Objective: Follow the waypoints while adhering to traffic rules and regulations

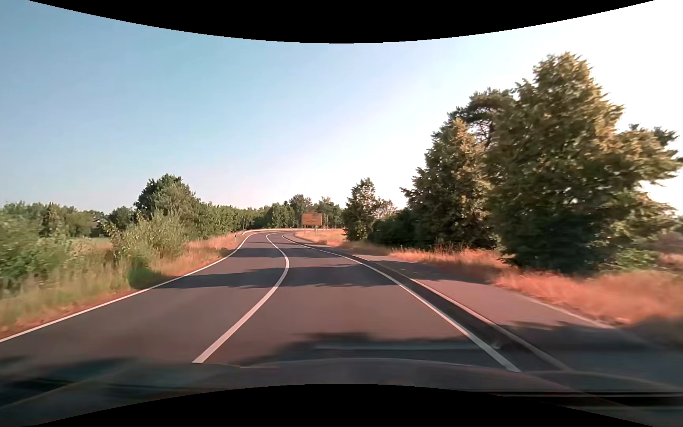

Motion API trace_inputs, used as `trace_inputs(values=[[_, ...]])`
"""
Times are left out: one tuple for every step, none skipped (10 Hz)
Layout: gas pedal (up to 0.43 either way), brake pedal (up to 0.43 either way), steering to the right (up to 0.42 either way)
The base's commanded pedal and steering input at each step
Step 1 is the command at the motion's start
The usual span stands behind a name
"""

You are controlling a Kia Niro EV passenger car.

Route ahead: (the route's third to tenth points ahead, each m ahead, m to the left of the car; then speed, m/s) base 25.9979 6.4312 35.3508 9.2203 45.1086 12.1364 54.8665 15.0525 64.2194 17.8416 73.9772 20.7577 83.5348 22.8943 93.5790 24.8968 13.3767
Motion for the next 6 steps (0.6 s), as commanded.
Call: trace_inputs(values=[[0.028,0.0,-0.066],[0.028,0.0,-0.066],[0.028,0.0,-0.066],[0.028,0.0,-0.066],[0.028,0.0,-0.066],[0.028,0.0,-0.066]])
